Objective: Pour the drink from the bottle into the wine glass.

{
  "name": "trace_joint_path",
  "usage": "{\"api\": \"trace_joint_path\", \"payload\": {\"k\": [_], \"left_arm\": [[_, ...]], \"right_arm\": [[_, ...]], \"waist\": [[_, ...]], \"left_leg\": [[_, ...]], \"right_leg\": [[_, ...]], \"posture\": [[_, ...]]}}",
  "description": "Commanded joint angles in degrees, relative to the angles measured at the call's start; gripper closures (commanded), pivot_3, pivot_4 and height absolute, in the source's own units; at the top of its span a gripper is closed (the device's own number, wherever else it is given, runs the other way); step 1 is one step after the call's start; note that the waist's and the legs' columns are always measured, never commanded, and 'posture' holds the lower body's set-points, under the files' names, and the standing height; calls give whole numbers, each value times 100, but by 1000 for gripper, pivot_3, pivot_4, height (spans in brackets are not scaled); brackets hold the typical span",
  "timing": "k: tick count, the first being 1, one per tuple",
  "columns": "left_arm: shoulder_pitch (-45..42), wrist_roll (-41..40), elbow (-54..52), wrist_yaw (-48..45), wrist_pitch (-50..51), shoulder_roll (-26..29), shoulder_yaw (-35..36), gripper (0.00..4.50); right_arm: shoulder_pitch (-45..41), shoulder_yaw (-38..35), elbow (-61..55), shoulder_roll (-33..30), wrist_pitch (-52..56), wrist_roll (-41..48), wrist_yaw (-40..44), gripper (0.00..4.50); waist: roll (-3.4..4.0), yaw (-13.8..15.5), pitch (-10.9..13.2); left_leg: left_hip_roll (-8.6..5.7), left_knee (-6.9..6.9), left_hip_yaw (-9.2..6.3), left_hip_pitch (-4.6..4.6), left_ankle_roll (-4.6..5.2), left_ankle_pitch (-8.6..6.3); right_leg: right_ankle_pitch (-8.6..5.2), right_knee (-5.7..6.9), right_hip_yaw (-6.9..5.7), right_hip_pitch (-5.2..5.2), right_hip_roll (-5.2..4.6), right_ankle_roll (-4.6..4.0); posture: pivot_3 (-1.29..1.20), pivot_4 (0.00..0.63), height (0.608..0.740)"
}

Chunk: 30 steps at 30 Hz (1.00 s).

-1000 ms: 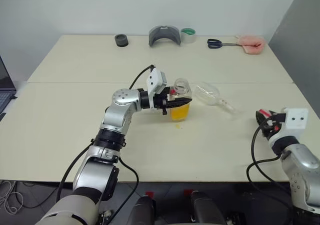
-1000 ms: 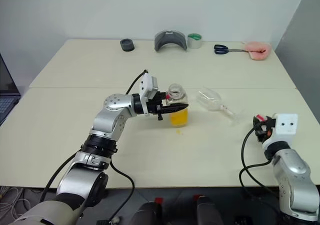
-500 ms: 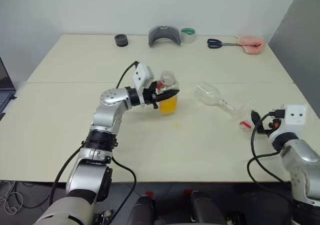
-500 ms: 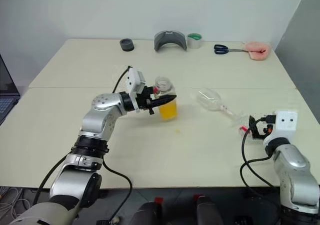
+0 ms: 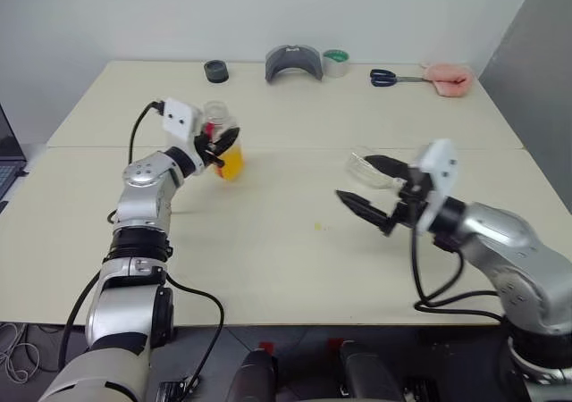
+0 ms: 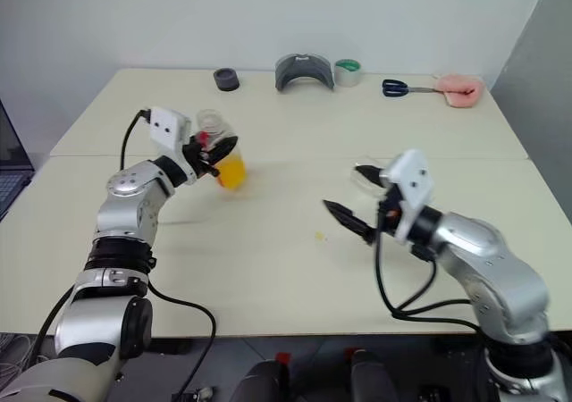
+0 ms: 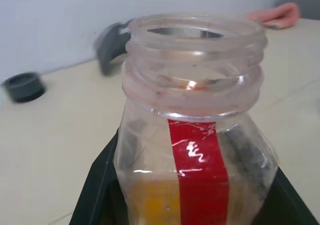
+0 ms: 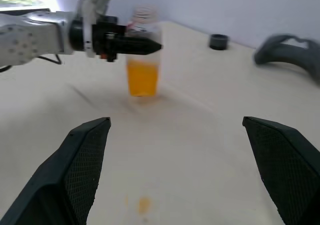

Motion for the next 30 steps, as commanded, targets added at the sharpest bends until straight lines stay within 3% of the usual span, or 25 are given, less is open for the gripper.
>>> {"api": "trace_joint_path", "payload": {"k": [1,12,20,30], "left_arm": [[-308,-22,301,293,-309,130,237,2784],[-277,-43,1121,771,-865,97,465,2784],[-60,-143,1163,739,-950,28,617,197],[296,-71,1301,885,-1289,-58,578,52]], "right_arm": [[-480,464,340,242,-145,-252,12,0],[-1018,1159,1070,789,-531,-788,218,0],[-990,1188,1005,943,-474,-897,195,0],[-775,1318,912,910,-439,-1061,210,0]], "waist": [[0,9,0],[-1,28,-1],[-1,27,-1],[-1,26,-1]], "left_leg": [[0,0,-1,0,0,0],[1,0,-1,-9,-2,1],[1,-1,-1,-10,-2,1],[1,-1,0,-9,-2,1]], "right_leg": [[0,-1,-1,0,0,0],[1,4,-2,-14,-4,-2],[1,6,-2,-16,-3,-2],[1,6,0,-17,-4,-2]], "posture": [[0,150,740],[0,150,740],[0,150,740],[0,150,740]]}}
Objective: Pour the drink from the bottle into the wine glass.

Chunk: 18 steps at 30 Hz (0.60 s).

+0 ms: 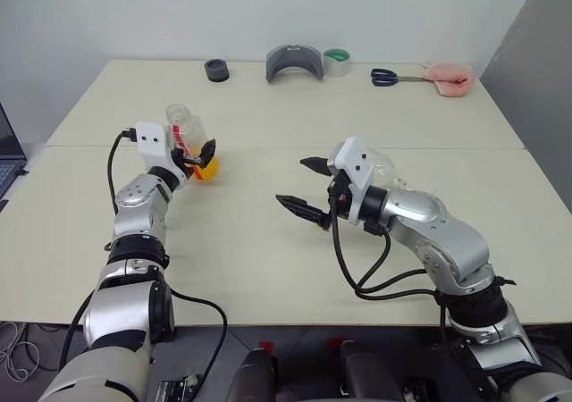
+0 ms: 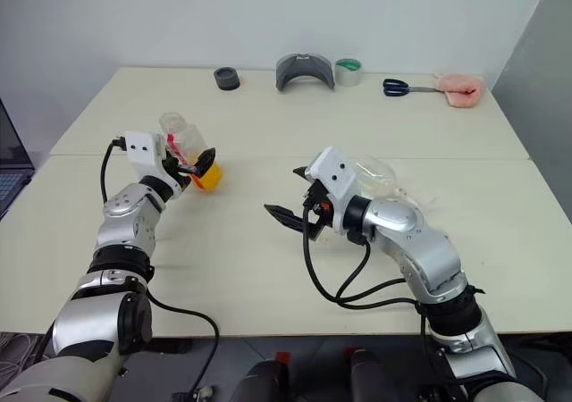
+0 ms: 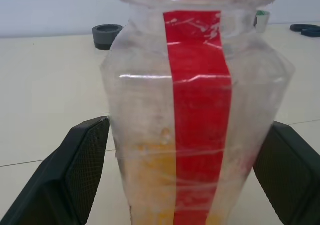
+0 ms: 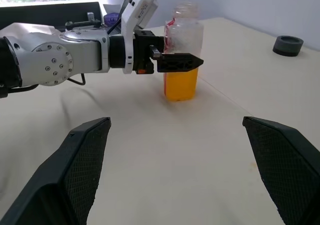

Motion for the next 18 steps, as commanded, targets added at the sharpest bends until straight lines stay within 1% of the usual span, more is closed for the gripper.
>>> {"api": "trace_joint_path", "payload": {"k": [1,5,9,11,13,18], "left_arm": [[195,9,-96,95,-231,-40,65,52],[462,20,-349,163,-304,-97,34,52],[941,85,-923,219,-304,-108,-36,52],[1304,152,-1414,212,-260,-91,-115,52],[1892,213,-2193,122,-204,-38,-200,52],[2936,100,-3704,-43,295,25,-270,52]], "right_arm": [[104,55,-287,-46,-36,-44,55,0],[377,31,-518,-228,1,-42,91,0],[667,-13,-772,-402,37,-87,24,0],[817,-44,-901,-464,49,-144,-48,0],[1034,-150,-1141,-539,78,-194,-171,0],[1334,-711,-1654,-597,420,-129,-550,0]], "waist": [[0,0,0],[-1,2,0],[-1,-5,-1],[-1,-20,-1],[-1,-27,-1],[-1,-7,-1]], "left_leg": [[0,0,0,0,0,0],[0,0,-2,-2,0,0],[2,0,0,0,0,0],[5,-2,0,3,0,0],[6,-3,0,3,0,0],[14,-2,-8,4,0,-1]], "right_leg": [[0,1,0,0,0,0],[0,0,-1,0,0,0],[0,1,2,0,-1,0],[0,1,4,0,0,0],[0,1,6,0,0,0],[0,1,13,0,-8,0]], "posture": [[0,150,740],[0,150,740],[0,150,740],[0,150,740],[0,150,740],[0,150,740]]}}
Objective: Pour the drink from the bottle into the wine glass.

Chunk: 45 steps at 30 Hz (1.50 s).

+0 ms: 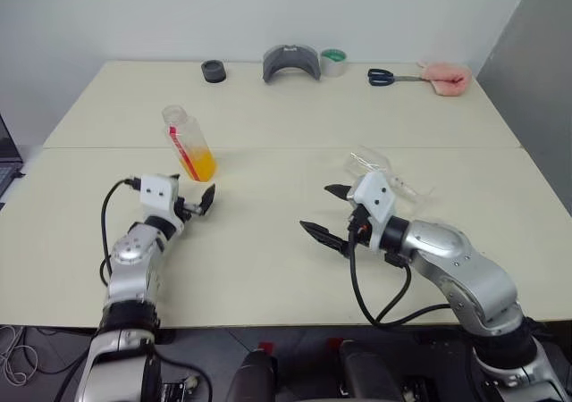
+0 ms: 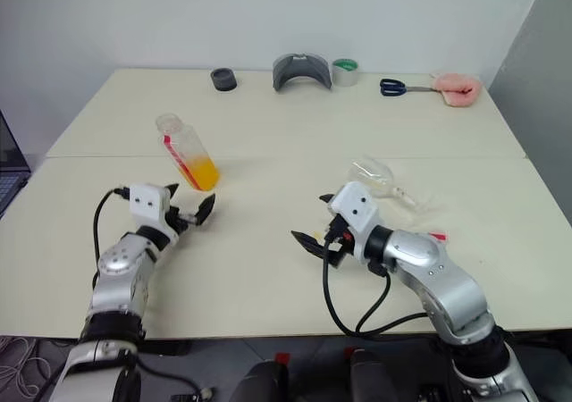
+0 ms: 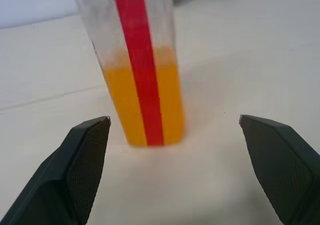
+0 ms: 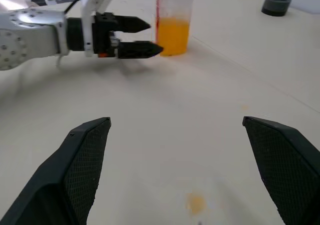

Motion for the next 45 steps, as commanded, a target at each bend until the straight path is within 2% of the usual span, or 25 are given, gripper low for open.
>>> {"api": "trace_joint_path", "payload": {"k": [1,4,6,11,16,23,36,45], "left_arm": [[447,-117,-1162,-224,337,127,-85,52],[853,-212,-1826,-541,588,138,-278,52],[943,-251,-2136,-751,692,98,-484,52],[690,-319,-2597,-1250,873,-64,-1094,52],[330,-635,-2861,-2044,1216,-66,-1576,52],[-81,-590,-2592,-3066,985,99,-2047,52],[-360,-154,-1839,-2909,187,-673,-2357,52],[-372,25,-1519,-2720,-142,-1045,-2436,52]], "right_arm": [[26,-530,-511,-73,232,55,-291,0],[20,-871,-616,-237,500,-80,-524,0],[-63,-922,-492,-537,621,-496,-767,0],[-595,96,-186,-1450,1383,-1801,-1247,0],[-1126,781,602,-1353,1875,-2326,-1388,0],[-1574,1043,1610,-947,1911,-2880,-1602,0],[-2157,1312,2691,-1523,1300,-3031,-254,0],[-2917,1575,3840,-1505,646,-2996,991,0]], "waist": [[0,18,0],[0,68,0],[0,88,0],[0,98,0],[0,62,0],[0,73,0],[0,66,0],[1,68,0]], "left_leg": [[-2,0,2,0,0,0],[-5,0,6,8,1,0],[-7,0,9,8,1,-1],[-16,0,19,8,1,-1],[-6,-3,16,9,1,0],[-12,-1,18,6,1,0],[-12,-1,19,6,3,-1],[-14,2,20,7,2,-1]], "right_leg": [[1,-1,-4,1,1,2],[1,-6,-8,16,2,2],[1,-8,-7,17,1,2],[1,-10,-3,17,-1,3],[0,-10,-5,16,14,1],[0,-10,-3,14,12,1],[0,-11,-3,14,10,1],[1,-10,-2,14,9,2]], "posture": [[0,150,740],[0,150,740],[0,150,740],[0,150,740],[0,150,740],[0,150,740],[0,150,740],[0,150,740]]}}
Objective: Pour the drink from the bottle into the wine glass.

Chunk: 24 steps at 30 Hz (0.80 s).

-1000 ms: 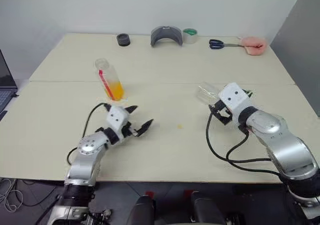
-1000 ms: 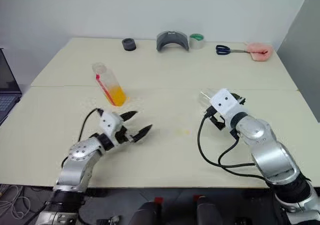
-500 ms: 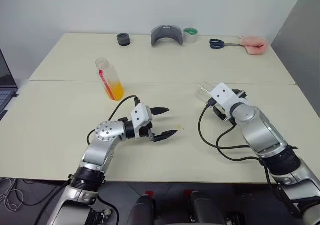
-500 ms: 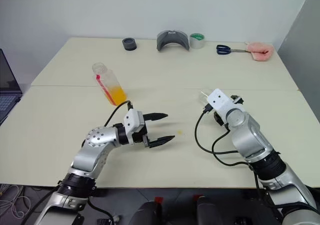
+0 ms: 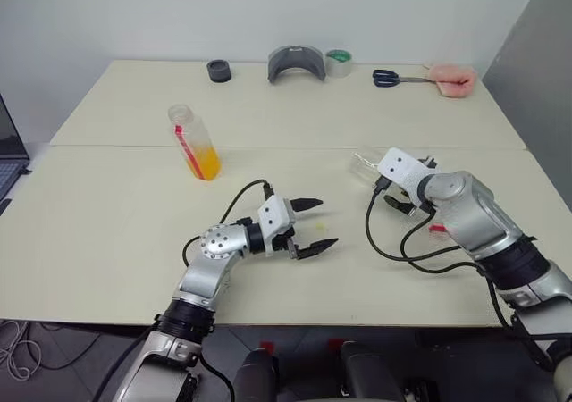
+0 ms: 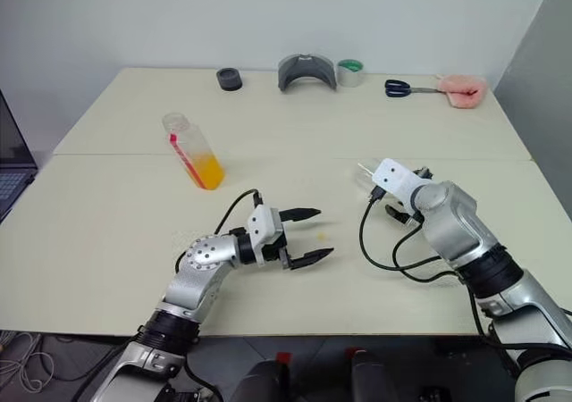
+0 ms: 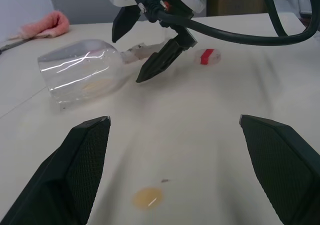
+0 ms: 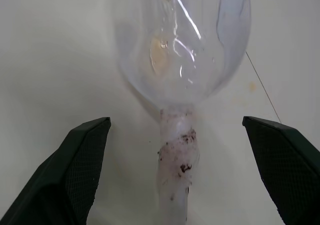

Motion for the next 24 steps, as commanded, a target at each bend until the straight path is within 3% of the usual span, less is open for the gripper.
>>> {"api": "trace_joint_path", "payload": {"k": [1,8,15,24], "left_arm": [[-72,51,28,94,-218,-112,-25,52],[-75,99,30,175,-277,-161,-17,52],[-85,77,-133,201,-159,-52,42,0],[-139,65,-323,229,23,50,13,0]], "right_arm": [[-483,16,602,-1,-385,-44,495,0],[-1283,183,2309,174,-1118,-123,1524,0],[-1903,224,3405,398,-1398,-196,2404,2272],[-2687,-34,4573,785,-1507,-232,2824,2272]], "waist": [[0,1,0],[0,0,0],[1,-3,1],[3,-4,2]], "left_leg": [[0,0,-1,-1,0,0],[0,-1,1,0,0,0],[1,-1,2,0,0,0],[1,-1,3,-1,-1,0]], "right_leg": [[0,0,-1,0,0,0],[0,-1,0,-1,0,-1],[1,1,1,-4,0,-1],[1,4,2,-8,-1,-1]], "posture": [[0,150,740],[0,150,740],[0,150,740],[0,150,740]]}}
